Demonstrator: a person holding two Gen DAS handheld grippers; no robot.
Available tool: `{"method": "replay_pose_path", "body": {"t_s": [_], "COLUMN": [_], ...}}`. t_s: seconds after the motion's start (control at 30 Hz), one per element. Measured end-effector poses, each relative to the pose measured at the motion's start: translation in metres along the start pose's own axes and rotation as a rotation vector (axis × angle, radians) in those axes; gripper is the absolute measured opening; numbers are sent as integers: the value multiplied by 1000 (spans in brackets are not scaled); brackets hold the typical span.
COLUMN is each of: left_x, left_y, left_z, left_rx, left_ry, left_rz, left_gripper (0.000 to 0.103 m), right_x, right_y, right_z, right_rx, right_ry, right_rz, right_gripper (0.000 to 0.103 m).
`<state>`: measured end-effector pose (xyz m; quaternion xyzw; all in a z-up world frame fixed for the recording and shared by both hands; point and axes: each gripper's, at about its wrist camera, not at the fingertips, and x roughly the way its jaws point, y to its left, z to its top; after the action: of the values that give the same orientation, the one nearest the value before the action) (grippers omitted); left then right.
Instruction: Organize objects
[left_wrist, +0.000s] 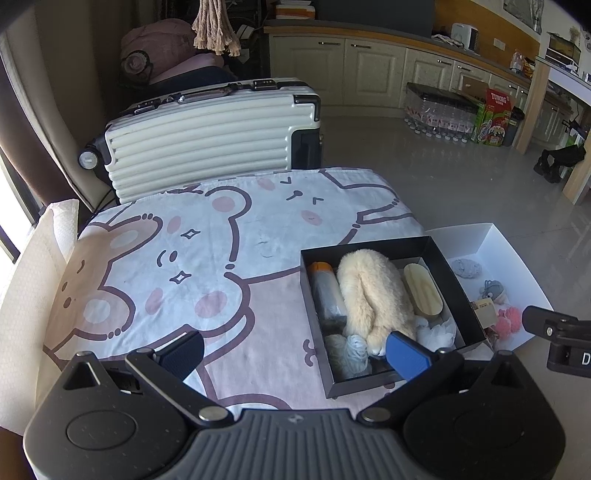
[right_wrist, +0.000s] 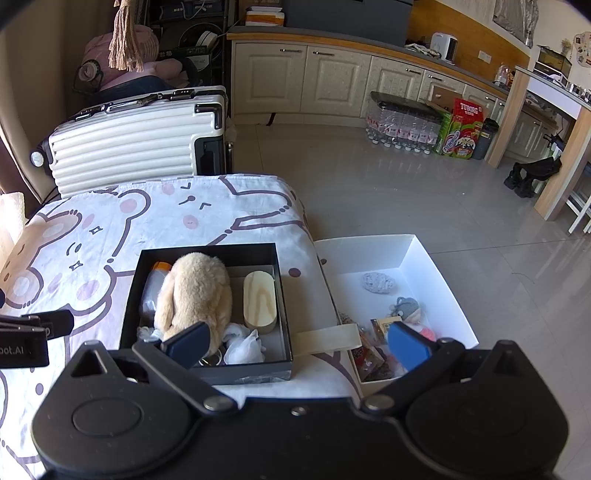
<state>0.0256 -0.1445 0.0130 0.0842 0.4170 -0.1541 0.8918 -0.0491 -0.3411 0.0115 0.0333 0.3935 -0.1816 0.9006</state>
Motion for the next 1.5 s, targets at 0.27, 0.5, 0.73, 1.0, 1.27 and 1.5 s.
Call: {"method": "replay_pose_path", "body": {"t_s": [0.27,0.5,0.73,1.0,1.27,1.5], "left_x": [0,0,1,1,1,1], "left_y": [-1,-1,-2,-3,-4,-3], "left_z": [0,0,-1,-1,-1,0], "left_rx": [2,2,4,4,2,-2], "left_ry": [1,1,1,5,7,5], "left_rz": [0,-1,-1,-9,-31,-20], "left_gripper": [103,103,103,103,103,103], "right_x": [1,2,2,3,3,4], "right_y": [2,3,3,4,4,4], "right_z": [-3,-5,-4,-7,-6,-5], "right_rx": [-4,-4,-4,-8,-9,-7], "right_ry": [3,5,5,9,11,12], "right_rz": [2,3,2,5,5,6], "right_gripper": [103,103,103,103,103,103]}}
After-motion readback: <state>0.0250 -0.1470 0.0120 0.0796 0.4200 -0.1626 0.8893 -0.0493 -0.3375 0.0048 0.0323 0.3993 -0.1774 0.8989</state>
